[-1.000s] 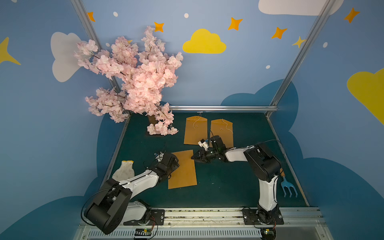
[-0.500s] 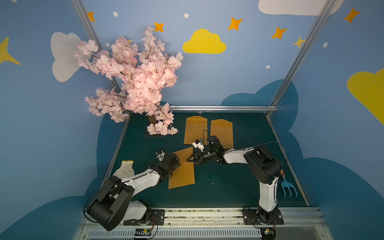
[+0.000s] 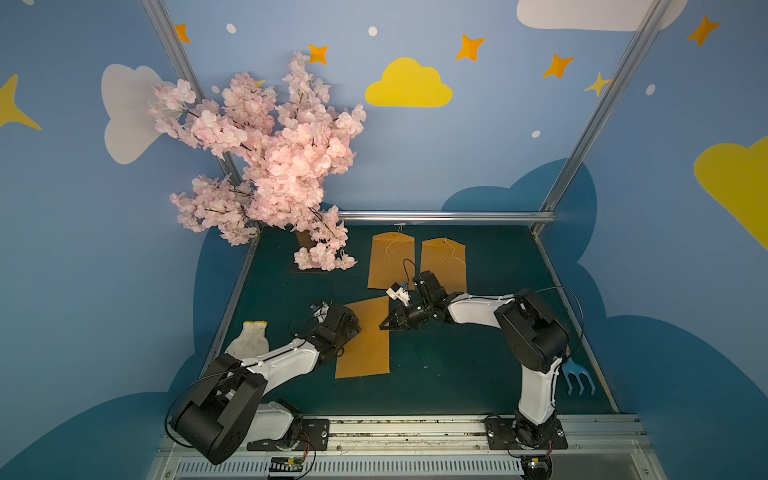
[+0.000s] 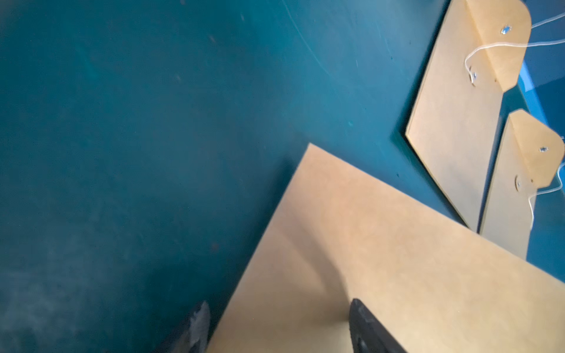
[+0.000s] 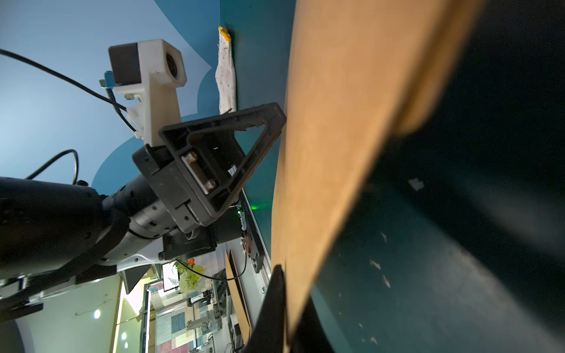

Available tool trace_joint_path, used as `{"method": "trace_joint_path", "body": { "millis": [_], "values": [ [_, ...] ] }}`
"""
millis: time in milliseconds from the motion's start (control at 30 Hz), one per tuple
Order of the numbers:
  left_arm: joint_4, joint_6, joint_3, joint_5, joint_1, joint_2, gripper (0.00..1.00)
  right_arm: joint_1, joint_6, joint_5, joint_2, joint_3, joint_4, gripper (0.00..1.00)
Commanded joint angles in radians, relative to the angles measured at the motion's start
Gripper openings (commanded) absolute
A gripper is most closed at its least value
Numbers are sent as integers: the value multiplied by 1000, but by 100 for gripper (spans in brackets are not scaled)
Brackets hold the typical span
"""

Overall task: Open the file bag
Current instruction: Pick up the file bag from the center of the board.

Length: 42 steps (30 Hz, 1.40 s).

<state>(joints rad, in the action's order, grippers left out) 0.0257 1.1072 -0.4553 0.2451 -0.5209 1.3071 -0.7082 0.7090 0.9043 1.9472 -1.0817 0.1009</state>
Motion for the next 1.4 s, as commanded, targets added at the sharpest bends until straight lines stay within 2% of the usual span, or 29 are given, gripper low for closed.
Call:
{"method": "trace_joint_path", "body": {
  "millis": [0, 267, 300, 400, 533, 733, 800, 1067, 1300, 1367],
  "values": [
    [-176, 1, 31, -129, -16, -46, 74, 7, -78, -6, -42, -32, -74, 1],
    [-194, -53, 73, -180, 37, -262, 76, 58, -167, 40, -119, -61, -174, 0],
    [-194, -64, 75, -197, 47, -284, 83, 71, -178, 56, -137, -61, -188, 0],
    [-179, -90, 74, -241, 66, -334, 85, 112, -226, 97, -192, -64, -253, 0],
    [-108, -111, 69, -313, 89, -364, 86, 157, -314, 132, -265, -80, -378, 0],
    [116, -126, 70, -470, 132, -335, 91, 188, -395, 156, -330, -100, -501, 0],
    [175, -121, 59, -523, 137, -307, 90, 190, -415, 150, -336, -111, -531, 0],
    [363, -92, 44, -618, 140, -251, 85, 198, -418, 183, -346, -138, -544, 0],
    [458, -70, 41, -681, 139, -237, 69, 213, -436, 188, -340, -173, -578, 0],
    [485, -59, 44, -698, 139, -225, 61, 217, -436, 175, -337, -180, -580, 0]
  ]
}}
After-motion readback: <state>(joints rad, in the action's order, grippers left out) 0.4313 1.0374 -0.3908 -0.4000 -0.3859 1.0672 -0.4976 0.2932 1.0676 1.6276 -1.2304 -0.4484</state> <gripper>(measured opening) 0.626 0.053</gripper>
